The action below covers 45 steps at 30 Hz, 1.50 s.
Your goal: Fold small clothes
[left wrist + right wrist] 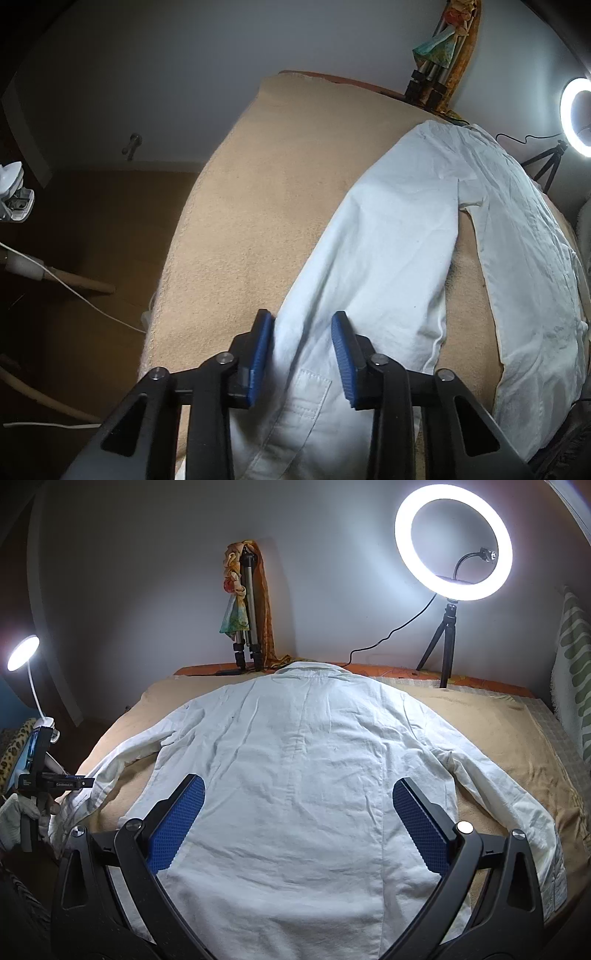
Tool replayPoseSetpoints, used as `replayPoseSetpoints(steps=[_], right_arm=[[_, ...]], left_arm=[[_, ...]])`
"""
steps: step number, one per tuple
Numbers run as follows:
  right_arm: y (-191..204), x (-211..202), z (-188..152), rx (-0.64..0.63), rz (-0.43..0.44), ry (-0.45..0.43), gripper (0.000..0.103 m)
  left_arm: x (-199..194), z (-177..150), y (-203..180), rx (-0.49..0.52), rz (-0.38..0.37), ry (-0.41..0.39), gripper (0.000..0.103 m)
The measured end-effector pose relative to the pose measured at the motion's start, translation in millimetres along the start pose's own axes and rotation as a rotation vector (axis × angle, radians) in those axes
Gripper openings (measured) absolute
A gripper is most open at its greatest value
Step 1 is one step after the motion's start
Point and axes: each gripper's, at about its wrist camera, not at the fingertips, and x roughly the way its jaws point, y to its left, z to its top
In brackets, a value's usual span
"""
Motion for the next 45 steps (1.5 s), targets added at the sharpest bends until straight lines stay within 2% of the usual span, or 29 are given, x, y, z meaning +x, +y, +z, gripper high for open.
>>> replayPoseSetpoints(steps=[3,6,10,16,21,24,28,31,32,35,36,39,42,45], right_arm=[[-1,1,0,0.0,0.001,0.002,0.103],[-1,2,-2,-0.005,-0.003,0.002,0.103],[-1,5,-3,-0.006,-0.003,0.005,0.103],[-4,9,-4,0.003,-0.002,0.015,0.103],[-6,12,-3,0.019,0.018,0.026,0.103],[-10,15,-1,0.038,0.053,0.038,0.103],[-16,18,-1,0.063,0.102,0.053,0.1],[-23,23,-3,0.082,0.135,0.075,0.1],[-26,25,-4,0.091,0.146,0.084,0.1],[-34,33,-5,0.121,0.171,0.121,0.1],[-36,36,-5,0.124,0.175,0.131,0.1],[-38,46,-6,0.123,0.19,0.164,0.094],[-35,56,-7,0.122,0.238,0.205,0.087],[-20,67,-12,0.107,0.303,0.255,0.08]], left_arm=[[-2,0,-2,0.007,-0.012,-0.01,0.01],[-7,0,-3,0.014,-0.016,-0.031,0.002],[-24,2,1,-0.018,-0.072,-0.072,0.0],[-52,4,-17,-0.024,-0.178,-0.139,0.0],[-83,7,-63,0.026,-0.283,-0.216,0.0],[-95,1,-109,0.111,-0.33,-0.24,0.0],[-92,-12,-172,0.251,-0.352,-0.206,0.0],[-77,-24,-204,0.33,-0.365,-0.142,0.0],[-71,-28,-213,0.346,-0.378,-0.114,0.004],[-62,-45,-236,0.397,-0.398,-0.062,0.034],[-61,-51,-241,0.417,-0.39,-0.055,0.038],[-72,-60,-238,0.427,-0.402,-0.058,0.04],[-94,-60,-208,0.373,-0.424,-0.11,0.044],[-107,-60,-174,0.319,-0.345,-0.17,0.046]])
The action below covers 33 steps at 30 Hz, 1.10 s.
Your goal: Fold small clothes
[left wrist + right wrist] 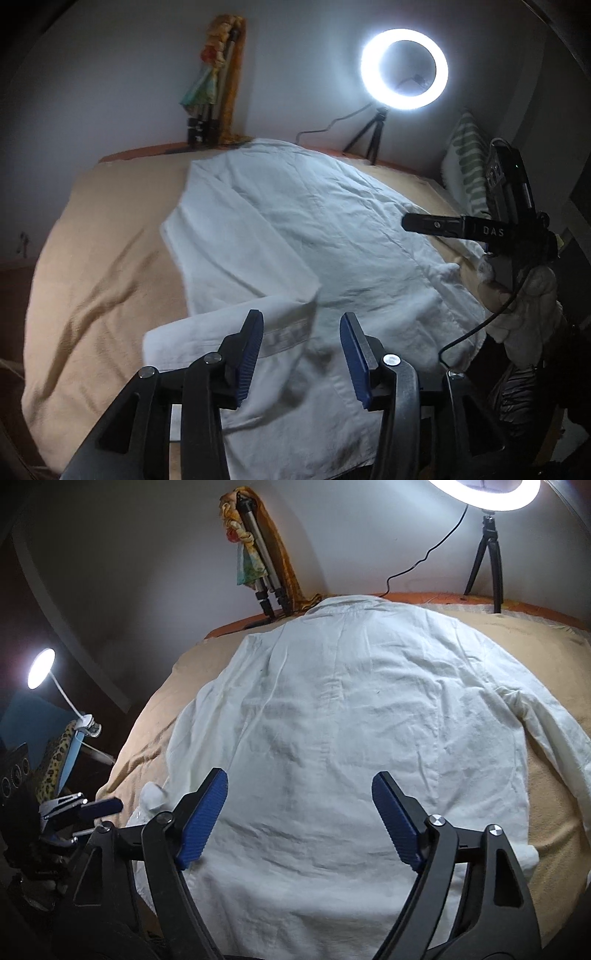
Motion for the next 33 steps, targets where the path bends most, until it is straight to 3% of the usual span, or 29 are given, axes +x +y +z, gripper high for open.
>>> replayPoseSetpoints(steps=[2,5,7,9,13,14,16,17,18,20,25,28,33], right_arm=[[13,9,-2,-0.026,0.038,0.032,0.08],[36,26,-7,-0.066,0.098,0.084,0.08],[47,38,-10,-0.077,0.115,0.111,0.08],[55,50,-13,-0.075,0.122,0.138,0.079],[58,66,-15,-0.035,0.127,0.181,0.072],[56,71,-15,-0.017,0.13,0.192,0.072],[53,78,-17,0.007,0.127,0.211,0.069],[52,82,-18,0.016,0.123,0.22,0.066],[51,85,-18,0.022,0.119,0.227,0.064],[50,89,-19,0.021,0.113,0.232,0.064],[47,82,-17,-0.002,0.083,0.218,0.063],[48,61,-4,-0.039,0.049,0.169,0.063],[81,45,36,-0.138,0.093,0.121,0.063]], left_arm=[[-7,-9,23,-0.056,0.048,0.004,0.046],[0,-26,48,-0.144,0.045,0.055,0.047],[11,-34,52,-0.133,0.072,0.089,0.047],[20,-37,59,-0.14,0.127,0.113,0.059],[29,-39,81,-0.223,0.178,0.115,0.062],[32,-39,86,-0.242,0.166,0.124,0.059],[41,-41,93,-0.277,0.135,0.145,0.04],[44,-42,95,-0.289,0.113,0.159,0.018],[47,-43,95,-0.292,0.107,0.165,0.016],[45,-41,90,-0.273,0.089,0.148,0.003],[11,-33,60,-0.192,0.037,0.055,0.002],[-15,-36,25,-0.083,0.005,0.008,0.002],[-30,-52,-37,0.126,-0.008,-0.027,0.002]])
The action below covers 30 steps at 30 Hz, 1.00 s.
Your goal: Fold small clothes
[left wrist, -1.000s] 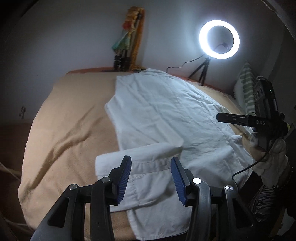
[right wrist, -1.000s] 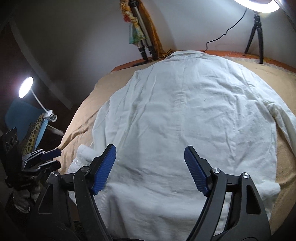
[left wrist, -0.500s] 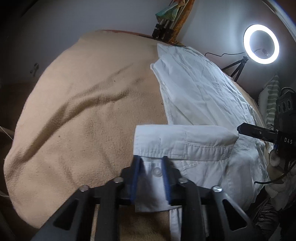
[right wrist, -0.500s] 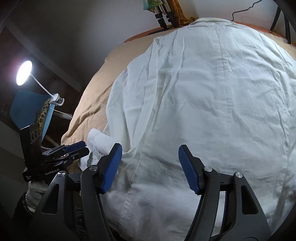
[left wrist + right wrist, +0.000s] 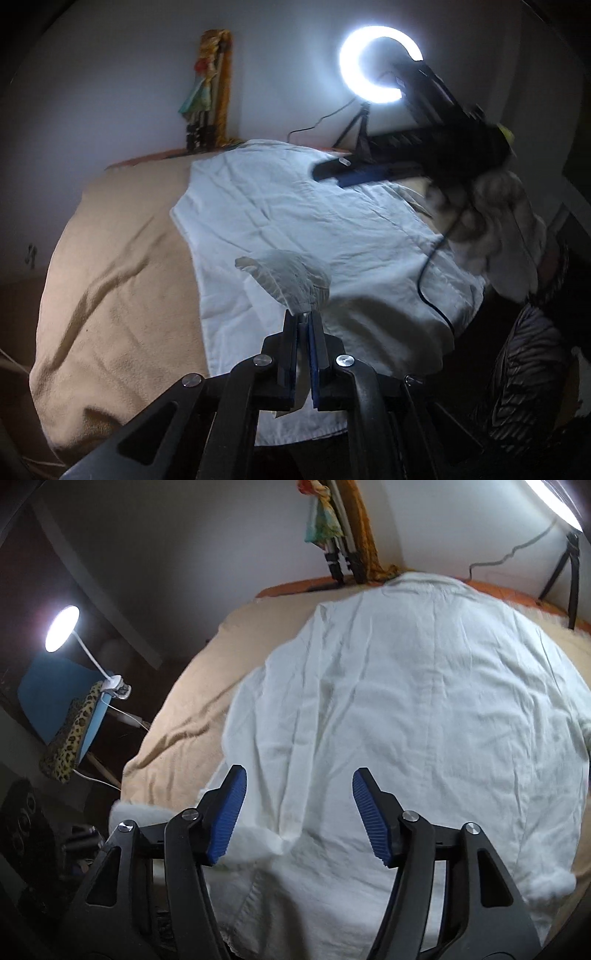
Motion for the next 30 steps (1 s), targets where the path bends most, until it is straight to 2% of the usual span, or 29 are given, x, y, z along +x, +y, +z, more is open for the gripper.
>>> replayPoseSetpoints(steps=[3,7,10,14,16,17,18,22,25,28,30], right_arm=[[31,33,23,-0.097,0.028,0.098,0.063],[64,102,34,-0.2,-0.057,0.219,0.063],[80,142,34,-0.25,-0.107,0.278,0.063],[98,176,30,-0.359,-0.21,0.319,0.063],[98,185,29,-0.38,-0.262,0.337,0.039],[97,187,29,-0.37,-0.273,0.348,0.017],[93,185,31,-0.351,-0.27,0.346,0.01],[77,164,47,-0.252,-0.212,0.296,0.006],[70,151,63,-0.181,-0.18,0.241,0.005],[75,160,70,-0.161,-0.183,0.216,0.005],[79,174,67,-0.166,-0.195,0.22,0.005]], left_arm=[[-1,-8,-27,0.085,-0.003,-0.012,0.002],[0,-19,-60,0.237,0.015,-0.025,0.002],[4,-27,-76,0.332,0.049,-0.014,0.002],[10,-35,-79,0.361,0.052,0.009,0.001],[11,-39,-82,0.382,0.062,0.009,0.001],[10,-41,-83,0.39,0.064,0.008,0.001],[9,-43,-84,0.399,0.064,0.006,0.001],[4,-49,-90,0.439,0.095,-0.018,0.001],[-1,-53,-89,0.486,0.151,-0.027,0.001],[4,-58,-79,0.511,0.215,0.009,0.001],[11,-64,-70,0.51,0.234,0.063,0.001]])
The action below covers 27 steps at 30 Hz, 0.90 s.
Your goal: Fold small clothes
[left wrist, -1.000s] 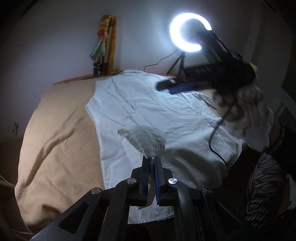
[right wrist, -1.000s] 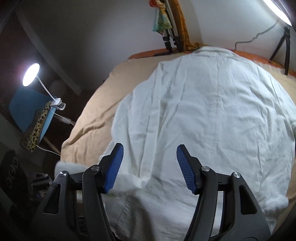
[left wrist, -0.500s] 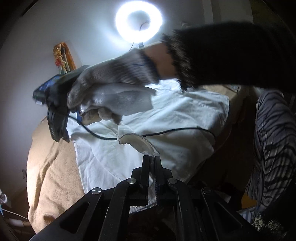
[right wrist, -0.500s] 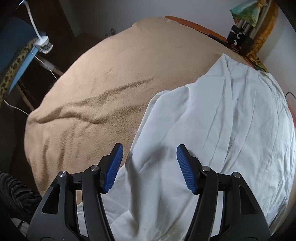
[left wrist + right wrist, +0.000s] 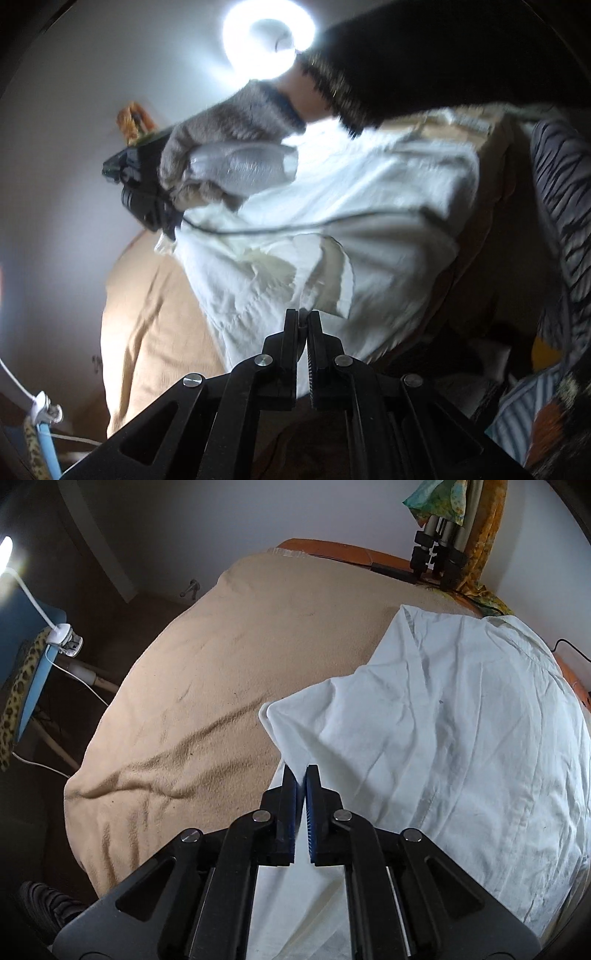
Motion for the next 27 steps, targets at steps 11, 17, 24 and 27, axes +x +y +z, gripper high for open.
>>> replayPoseSetpoints(steps=[11,17,24,27], right_arm=[[-21,-42,-38,-0.024,0.166,-0.051,0.044],[-18,-41,-86,-0.096,0.221,0.006,0.044],[-24,-30,-125,-0.101,0.158,0.044,0.044],[-35,-37,-138,-0.1,0.09,0.05,0.044]], left_arm=[[-26,-34,15,-0.137,-0.07,0.031,0.027],[-14,-42,74,-0.493,-0.128,0.015,0.028],[31,-49,103,-0.736,-0.219,0.108,0.037],[42,-49,105,-0.754,-0.207,0.129,0.048]])
